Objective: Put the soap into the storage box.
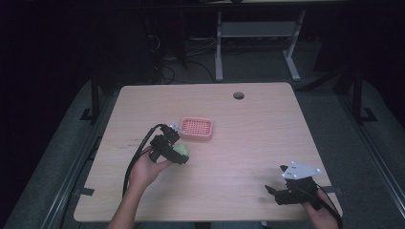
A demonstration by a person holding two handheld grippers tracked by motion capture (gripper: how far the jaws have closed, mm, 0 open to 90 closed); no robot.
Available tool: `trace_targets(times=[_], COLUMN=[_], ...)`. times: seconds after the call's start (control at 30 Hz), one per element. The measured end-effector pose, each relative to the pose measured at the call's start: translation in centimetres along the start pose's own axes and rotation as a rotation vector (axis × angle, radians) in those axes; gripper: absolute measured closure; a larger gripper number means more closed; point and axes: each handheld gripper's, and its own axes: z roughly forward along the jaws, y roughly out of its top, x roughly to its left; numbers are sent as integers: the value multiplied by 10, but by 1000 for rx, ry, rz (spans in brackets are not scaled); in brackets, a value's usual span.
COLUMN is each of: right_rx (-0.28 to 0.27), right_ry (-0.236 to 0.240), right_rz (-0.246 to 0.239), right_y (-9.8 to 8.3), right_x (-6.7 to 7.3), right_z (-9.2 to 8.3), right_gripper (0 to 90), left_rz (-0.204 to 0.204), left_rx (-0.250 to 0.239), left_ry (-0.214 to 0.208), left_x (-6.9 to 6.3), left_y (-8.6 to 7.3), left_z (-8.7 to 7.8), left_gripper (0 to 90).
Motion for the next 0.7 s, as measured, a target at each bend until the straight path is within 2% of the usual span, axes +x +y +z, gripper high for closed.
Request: trace_targets(times=[0.37, 0.4, 0.7], right_rx=[-7, -9, -13], right_ry=[2, 3, 3], right_rz=[2, 3, -3], right_y=[0, 0, 1], right_x=[0, 0, 0], right_z=[-1, -1, -1], right_gripper=[138, 139, 138], left_rz=[-5, -15, -10], left_rx=[9, 9, 39], left_ry=[3, -4, 8], left_x=[6, 7, 13], left_y=[18, 19, 39], left_z=[3, 3, 11], left_gripper=[267, 267, 267])
